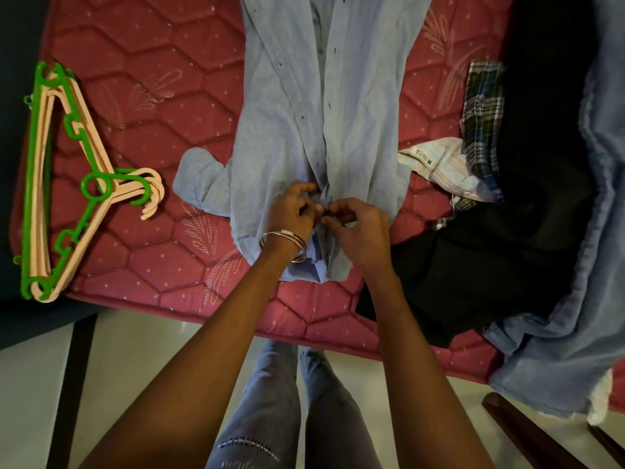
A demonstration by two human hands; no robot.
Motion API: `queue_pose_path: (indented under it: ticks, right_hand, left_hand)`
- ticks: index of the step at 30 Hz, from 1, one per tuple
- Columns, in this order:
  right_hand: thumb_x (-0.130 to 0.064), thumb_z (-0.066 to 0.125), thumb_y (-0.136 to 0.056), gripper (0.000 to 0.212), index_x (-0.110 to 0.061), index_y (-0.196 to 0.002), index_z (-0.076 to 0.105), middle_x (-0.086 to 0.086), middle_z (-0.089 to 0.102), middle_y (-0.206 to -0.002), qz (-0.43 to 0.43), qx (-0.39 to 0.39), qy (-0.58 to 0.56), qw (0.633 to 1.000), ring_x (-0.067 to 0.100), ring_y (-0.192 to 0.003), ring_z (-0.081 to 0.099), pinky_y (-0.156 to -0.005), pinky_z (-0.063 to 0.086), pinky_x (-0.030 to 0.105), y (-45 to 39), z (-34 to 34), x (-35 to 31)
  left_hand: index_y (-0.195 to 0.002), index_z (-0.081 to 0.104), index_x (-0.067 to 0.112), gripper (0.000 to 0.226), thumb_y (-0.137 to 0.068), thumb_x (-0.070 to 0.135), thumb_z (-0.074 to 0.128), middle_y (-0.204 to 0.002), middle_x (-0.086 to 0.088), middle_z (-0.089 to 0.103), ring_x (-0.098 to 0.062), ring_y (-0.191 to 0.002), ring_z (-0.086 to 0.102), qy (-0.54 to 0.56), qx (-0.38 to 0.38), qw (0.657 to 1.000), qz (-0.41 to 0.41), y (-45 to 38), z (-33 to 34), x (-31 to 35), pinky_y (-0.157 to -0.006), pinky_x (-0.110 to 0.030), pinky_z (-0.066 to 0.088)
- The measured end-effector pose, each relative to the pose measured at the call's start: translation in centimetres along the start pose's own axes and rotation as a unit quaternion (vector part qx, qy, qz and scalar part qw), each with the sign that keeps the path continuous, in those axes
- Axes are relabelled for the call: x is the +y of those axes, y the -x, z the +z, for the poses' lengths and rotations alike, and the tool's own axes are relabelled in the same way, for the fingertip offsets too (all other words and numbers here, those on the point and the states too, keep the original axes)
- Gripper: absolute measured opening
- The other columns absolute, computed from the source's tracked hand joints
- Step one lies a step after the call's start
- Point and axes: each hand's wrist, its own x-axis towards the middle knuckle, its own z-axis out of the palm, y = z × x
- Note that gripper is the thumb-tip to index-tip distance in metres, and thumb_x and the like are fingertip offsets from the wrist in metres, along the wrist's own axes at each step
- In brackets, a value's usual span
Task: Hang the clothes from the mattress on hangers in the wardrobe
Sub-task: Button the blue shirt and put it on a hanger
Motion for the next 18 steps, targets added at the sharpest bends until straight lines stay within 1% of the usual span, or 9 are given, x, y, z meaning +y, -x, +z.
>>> queue_pose_path:
  ticks: [2,5,6,8,11,13,14,16,18]
  right_hand:
    - [-0.002,0.072,-0.080,0.013,0.000,-0.093,0.069,-0.001,0.066,-0.077,-0.005,0.022,-0.001,1.000,-0.005,-0.062,0.058,-0.061,0.044,0.003,0.3,0.3,0.1]
    - [-0.006,0.066,-0.084,0.011,-0.002,-0.094,0.067,0.007,0.069,-0.082,-0.035,0.035,0.011,0.999,0.012,-0.069,0.063,-0.064,0.051,0.017,0.9,0.7,0.4]
    - [-0.008,0.063,-0.085,0.010,-0.002,-0.093,0.066,0.009,0.069,-0.083,-0.052,0.026,0.024,0.998,0.016,-0.072,0.064,-0.065,0.051,0.021,1.1,0.9,0.5]
    - [-0.014,0.064,-0.086,0.012,-0.002,-0.087,0.065,0.010,0.066,-0.082,-0.072,0.020,0.052,0.996,0.020,-0.073,0.063,-0.063,0.050,0.024,1.2,1.2,0.7]
    - [-0.027,0.069,-0.087,0.020,-0.009,-0.082,0.061,0.005,0.064,-0.079,0.002,0.107,0.018,0.994,0.017,-0.071,0.059,-0.063,0.048,0.023,0.1,1.2,-0.1]
    - [-0.030,0.070,-0.086,0.022,-0.010,-0.089,0.062,0.005,0.065,-0.085,0.034,0.162,-0.006,0.986,0.019,-0.077,0.060,-0.070,0.050,0.030,-2.0,1.3,-1.2]
    - [-0.028,0.071,-0.086,0.023,-0.008,-0.095,0.063,0.007,0.065,-0.091,0.044,0.161,0.007,0.986,0.020,-0.083,0.061,-0.075,0.050,0.033,-3.3,1.5,-1.7]
    - [-0.020,0.072,-0.084,0.032,-0.004,-0.109,0.061,0.013,0.063,-0.103,0.065,0.097,0.082,0.990,0.025,-0.095,0.060,-0.084,0.049,0.035,-6.0,1.9,-2.3]
    - [-0.011,0.068,-0.084,0.027,-0.001,-0.109,0.061,0.016,0.064,-0.102,0.074,0.015,0.181,0.981,0.028,-0.095,0.060,-0.080,0.047,0.032,-7.9,2.2,-2.4]
  left_hand:
    - [-0.118,0.057,0.004,0.032,-0.088,-0.003,0.056,-0.073,-0.002,0.064,-0.007,-0.070,0.061,-0.003,-0.008,1.000,0.009,0.1,-0.1,-0.2,-0.070,-0.014,0.051]
    - [-0.119,0.059,0.008,0.029,-0.090,0.004,0.057,-0.082,-0.014,0.067,-0.018,-0.073,0.061,-0.007,-0.011,1.000,-0.011,-0.1,-0.3,-0.5,-0.072,-0.024,0.052]
    - [-0.118,0.061,0.009,0.026,-0.092,0.006,0.055,-0.088,-0.012,0.067,-0.018,-0.077,0.060,-0.016,0.002,1.000,-0.021,-0.3,-0.4,-0.6,-0.074,-0.023,0.052]
    - [-0.113,0.066,0.010,0.026,-0.095,0.006,0.047,-0.085,-0.006,0.065,-0.014,-0.076,0.058,-0.038,0.044,0.998,-0.024,-1.1,-0.9,-0.7,-0.072,-0.015,0.048]
    - [-0.108,0.069,0.006,0.035,-0.093,-0.005,0.039,-0.085,-0.010,0.068,-0.016,-0.077,0.060,-0.043,0.060,0.997,-0.023,-3.0,-1.6,-0.4,-0.075,-0.021,0.050]
    - [-0.107,0.069,0.001,0.038,-0.089,-0.012,0.037,-0.087,-0.010,0.067,-0.020,-0.077,0.061,-0.002,0.039,0.998,-0.049,-4.5,-1.5,0.2,-0.068,-0.023,0.053]
    - [-0.104,0.069,0.000,0.038,-0.087,-0.013,0.038,-0.085,-0.010,0.067,-0.021,-0.073,0.061,0.019,0.033,0.997,-0.073,-5.2,-1.4,0.6,-0.062,-0.024,0.052]
    - [-0.096,0.070,0.003,0.032,-0.087,-0.011,0.042,-0.079,-0.011,0.068,-0.021,-0.061,0.061,0.050,0.024,0.992,-0.113,-6.1,-1.2,1.5,-0.055,-0.027,0.053]
    - [-0.082,0.068,0.008,0.025,-0.089,-0.005,0.047,-0.071,-0.010,0.067,-0.018,-0.051,0.060,0.056,0.026,0.989,-0.134,-6.6,-0.8,2.0,-0.051,-0.029,0.054]
